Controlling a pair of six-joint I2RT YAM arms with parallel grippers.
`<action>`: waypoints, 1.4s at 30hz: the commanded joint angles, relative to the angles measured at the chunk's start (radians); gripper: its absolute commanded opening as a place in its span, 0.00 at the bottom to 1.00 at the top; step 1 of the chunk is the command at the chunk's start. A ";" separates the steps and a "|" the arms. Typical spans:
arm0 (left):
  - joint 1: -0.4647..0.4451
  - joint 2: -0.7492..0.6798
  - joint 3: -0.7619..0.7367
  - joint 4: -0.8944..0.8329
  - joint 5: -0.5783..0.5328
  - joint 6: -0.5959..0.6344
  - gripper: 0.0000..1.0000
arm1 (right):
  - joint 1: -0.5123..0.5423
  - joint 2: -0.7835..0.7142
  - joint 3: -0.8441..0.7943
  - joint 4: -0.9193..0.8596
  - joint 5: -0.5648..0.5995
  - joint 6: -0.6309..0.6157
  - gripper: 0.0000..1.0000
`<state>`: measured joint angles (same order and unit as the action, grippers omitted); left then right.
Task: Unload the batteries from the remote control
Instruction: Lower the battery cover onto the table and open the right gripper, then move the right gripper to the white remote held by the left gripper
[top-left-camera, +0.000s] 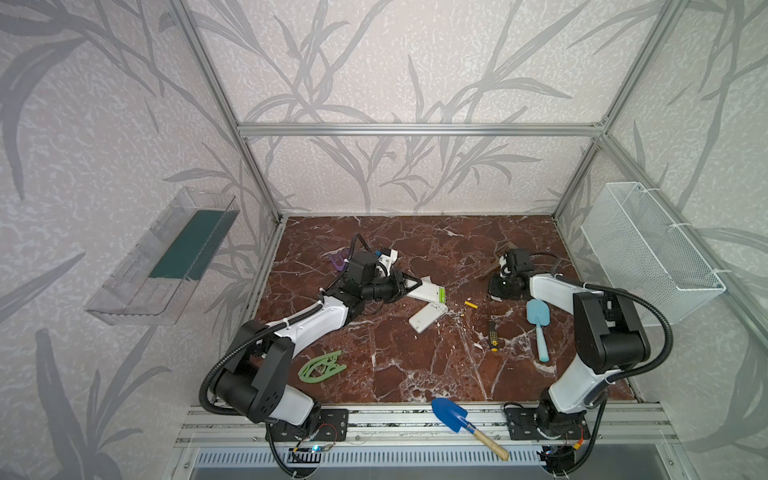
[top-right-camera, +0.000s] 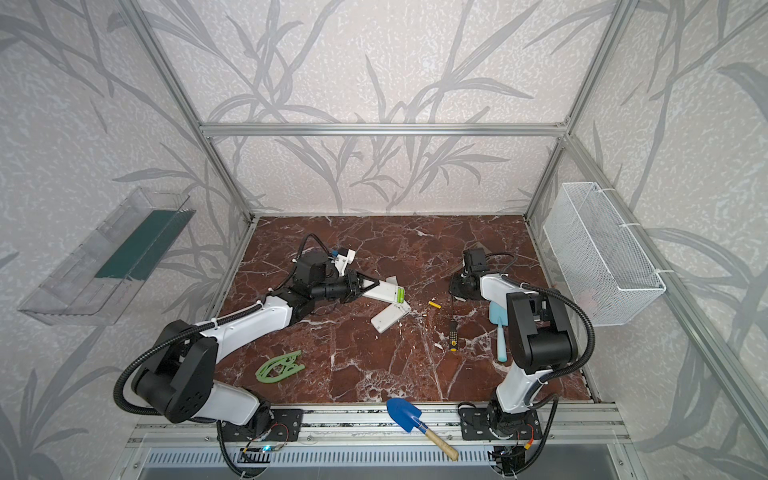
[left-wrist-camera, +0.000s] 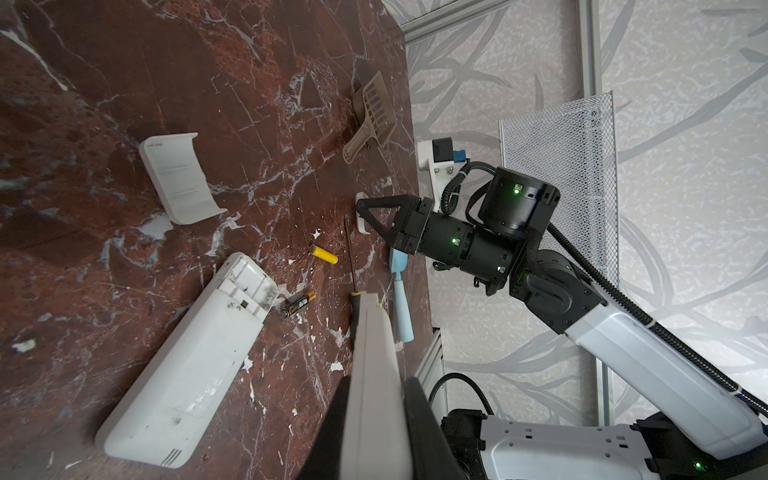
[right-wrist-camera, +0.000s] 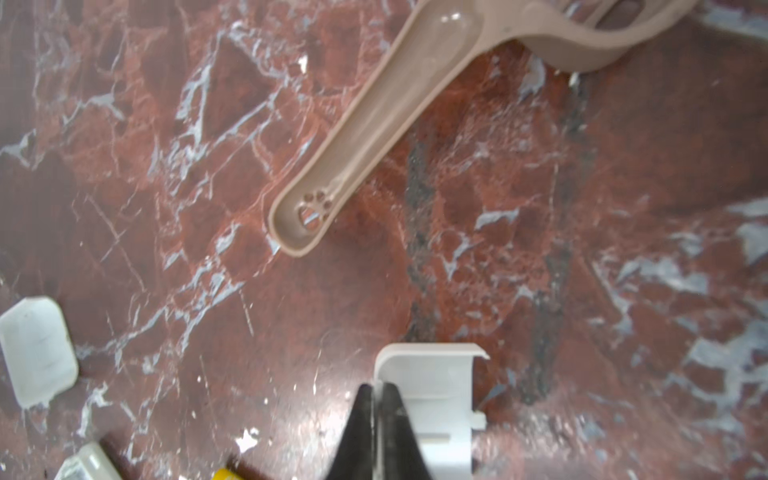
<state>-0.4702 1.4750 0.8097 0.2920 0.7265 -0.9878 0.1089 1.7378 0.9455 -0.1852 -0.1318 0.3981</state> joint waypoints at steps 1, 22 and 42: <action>0.001 -0.035 0.009 0.006 0.002 0.016 0.00 | -0.006 0.004 0.025 -0.016 -0.006 -0.002 0.35; 0.002 -0.041 0.044 -0.145 0.060 0.194 0.00 | 0.120 -0.456 -0.080 0.095 -0.589 -0.579 0.63; 0.002 -0.067 0.033 -0.145 0.080 0.210 0.00 | 0.513 -0.319 -0.034 0.155 -0.332 -0.849 0.83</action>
<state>-0.4702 1.4414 0.8185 0.1318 0.7853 -0.7940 0.6109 1.4048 0.8764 -0.0608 -0.4961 -0.4385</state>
